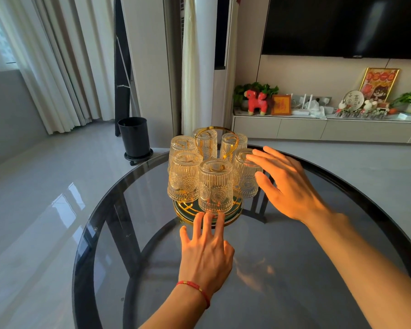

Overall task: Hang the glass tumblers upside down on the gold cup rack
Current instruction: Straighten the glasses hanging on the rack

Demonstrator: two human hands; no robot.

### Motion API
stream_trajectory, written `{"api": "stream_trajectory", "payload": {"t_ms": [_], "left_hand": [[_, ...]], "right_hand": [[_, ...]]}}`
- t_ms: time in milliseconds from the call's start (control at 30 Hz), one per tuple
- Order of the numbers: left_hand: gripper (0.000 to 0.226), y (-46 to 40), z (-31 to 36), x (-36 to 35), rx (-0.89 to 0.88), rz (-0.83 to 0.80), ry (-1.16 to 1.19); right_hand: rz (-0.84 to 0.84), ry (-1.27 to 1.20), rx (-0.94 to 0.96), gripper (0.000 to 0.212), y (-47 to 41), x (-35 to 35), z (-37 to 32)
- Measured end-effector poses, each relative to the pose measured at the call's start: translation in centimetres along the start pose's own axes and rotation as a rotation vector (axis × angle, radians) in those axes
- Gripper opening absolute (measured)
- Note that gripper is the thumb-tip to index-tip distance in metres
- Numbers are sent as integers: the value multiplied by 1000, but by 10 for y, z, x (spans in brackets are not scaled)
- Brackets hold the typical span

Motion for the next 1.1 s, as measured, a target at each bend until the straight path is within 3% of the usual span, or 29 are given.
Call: {"api": "stream_trajectory", "payload": {"t_ms": [767, 1000, 1100], "left_hand": [[65, 0, 0, -1, 0, -61, -41], [63, 0, 1, 0, 8, -48, -8], [62, 0, 1, 1, 3, -30, 0]], "right_hand": [[-30, 26, 5, 47, 0, 7, -2], [152, -66, 149, 39, 1, 24, -41], [124, -30, 258, 41, 3, 18, -72]]}}
Point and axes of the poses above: each hand's wrist, its own y-axis away from the middle knuckle, its own x-axis out of the back of the hand, z = x × y, the point moved 7 cm from there along -y, towards the middle knuckle
